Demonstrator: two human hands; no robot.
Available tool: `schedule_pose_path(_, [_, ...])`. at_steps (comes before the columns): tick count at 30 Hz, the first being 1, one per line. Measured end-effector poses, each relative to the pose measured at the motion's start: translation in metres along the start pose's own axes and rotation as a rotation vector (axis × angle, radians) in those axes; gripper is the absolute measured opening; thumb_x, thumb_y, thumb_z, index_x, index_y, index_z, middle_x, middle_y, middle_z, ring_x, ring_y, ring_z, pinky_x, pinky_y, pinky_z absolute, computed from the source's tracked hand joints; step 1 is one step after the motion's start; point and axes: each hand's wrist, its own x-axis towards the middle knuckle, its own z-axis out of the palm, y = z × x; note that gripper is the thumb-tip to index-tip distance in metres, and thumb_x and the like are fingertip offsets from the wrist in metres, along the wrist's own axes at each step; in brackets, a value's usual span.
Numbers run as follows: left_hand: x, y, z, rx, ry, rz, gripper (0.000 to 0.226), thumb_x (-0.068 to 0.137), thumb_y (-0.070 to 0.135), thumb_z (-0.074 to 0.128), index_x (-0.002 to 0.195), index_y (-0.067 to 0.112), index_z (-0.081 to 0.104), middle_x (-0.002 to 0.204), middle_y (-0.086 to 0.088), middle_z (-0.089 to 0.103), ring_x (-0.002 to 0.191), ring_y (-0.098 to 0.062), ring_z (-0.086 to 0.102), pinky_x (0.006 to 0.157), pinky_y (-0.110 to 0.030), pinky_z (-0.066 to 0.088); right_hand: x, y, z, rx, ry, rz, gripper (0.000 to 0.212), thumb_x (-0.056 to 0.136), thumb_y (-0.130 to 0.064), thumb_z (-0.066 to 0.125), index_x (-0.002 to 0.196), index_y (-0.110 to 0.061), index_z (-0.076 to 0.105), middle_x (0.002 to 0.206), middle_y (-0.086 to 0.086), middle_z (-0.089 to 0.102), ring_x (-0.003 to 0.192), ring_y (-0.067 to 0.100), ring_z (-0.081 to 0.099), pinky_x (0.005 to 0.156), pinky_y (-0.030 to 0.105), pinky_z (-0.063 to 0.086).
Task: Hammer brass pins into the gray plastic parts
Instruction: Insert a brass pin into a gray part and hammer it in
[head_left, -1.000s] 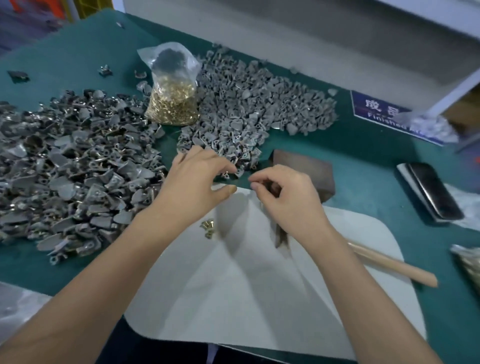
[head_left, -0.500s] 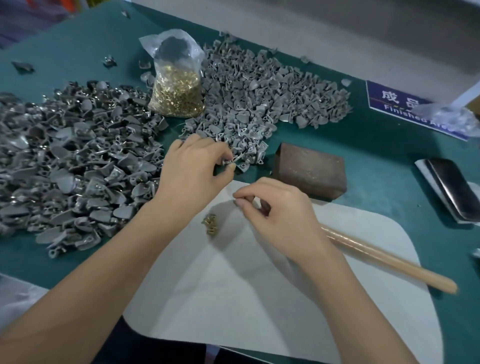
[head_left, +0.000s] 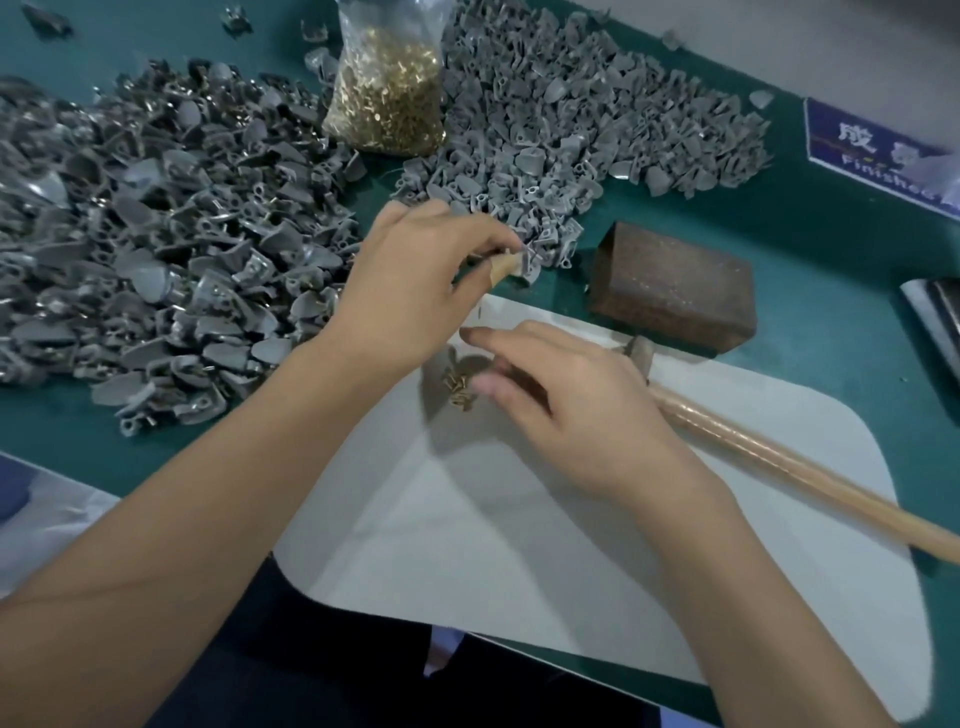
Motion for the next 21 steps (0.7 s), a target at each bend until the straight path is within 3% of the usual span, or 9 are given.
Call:
schedule_pose_path(2, [0.0009, 0.0012, -0.0001, -0.009, 0.005, -0.004, 0.022, 0.099, 0.032, 0.064, 0.117, 0.023, 0.074, 0.089, 0.01, 0.068, 0.09, -0.015, 0.059, 0.091, -0.036, 0.036, 0.0008, -0.0016, 0.0024, -0.033, 0.006, -0.01, 0.032, 0.105, -0.03, 0.052, 0.134, -0.037, 0.063, 0.109, -0.014, 0.063, 0.102, 0.013, 0.062, 0.074, 0.043, 0.054])
schedule_pose_path(4, [0.0016, 0.0021, -0.0002, -0.025, 0.014, -0.015, 0.022, 0.1, 0.03, 0.063, 0.118, 0.023, 0.074, 0.092, 0.009, 0.07, 0.091, -0.015, 0.06, 0.093, -0.035, 0.036, 0.0017, -0.0032, 0.0048, -0.061, 0.008, -0.015, 0.034, 0.103, -0.024, 0.052, 0.13, -0.04, 0.066, 0.106, -0.012, 0.062, 0.101, 0.013, 0.061, 0.07, 0.041, 0.052])
schedule_pose_path(9, [0.0016, 0.0008, 0.0004, -0.018, 0.024, -0.03, 0.022, 0.1, 0.033, 0.063, 0.118, 0.024, 0.073, 0.095, 0.01, 0.072, 0.093, -0.013, 0.06, 0.091, -0.031, 0.033, 0.0023, -0.0066, 0.0068, -0.084, 0.012, -0.031, 0.025, 0.101, -0.039, 0.057, 0.125, -0.04, 0.067, 0.108, -0.014, 0.062, 0.1, 0.011, 0.062, 0.066, 0.036, 0.05])
schedule_pose_path(16, [0.0016, -0.002, 0.0057, 0.008, 0.001, -0.025, 0.02, 0.099, 0.036, 0.064, 0.116, 0.029, 0.072, 0.085, 0.019, 0.062, 0.088, -0.004, 0.051, 0.088, -0.03, 0.031, 0.0017, -0.009, 0.0068, -0.025, 0.044, -0.042, 0.014, 0.101, -0.034, 0.061, 0.111, -0.035, 0.071, 0.103, -0.012, 0.064, 0.097, 0.013, 0.065, 0.067, 0.042, 0.052])
schedule_pose_path(21, [0.0012, -0.0023, 0.0059, -0.011, -0.007, -0.044, 0.02, 0.098, 0.036, 0.066, 0.116, 0.029, 0.072, 0.088, 0.021, 0.06, 0.09, -0.004, 0.051, 0.09, -0.032, 0.032, 0.0031, -0.0099, 0.0089, -0.04, 0.032, -0.023, 0.006, 0.098, -0.035, 0.06, 0.102, -0.033, 0.064, 0.097, -0.017, 0.057, 0.092, 0.011, 0.06, 0.069, 0.039, 0.048])
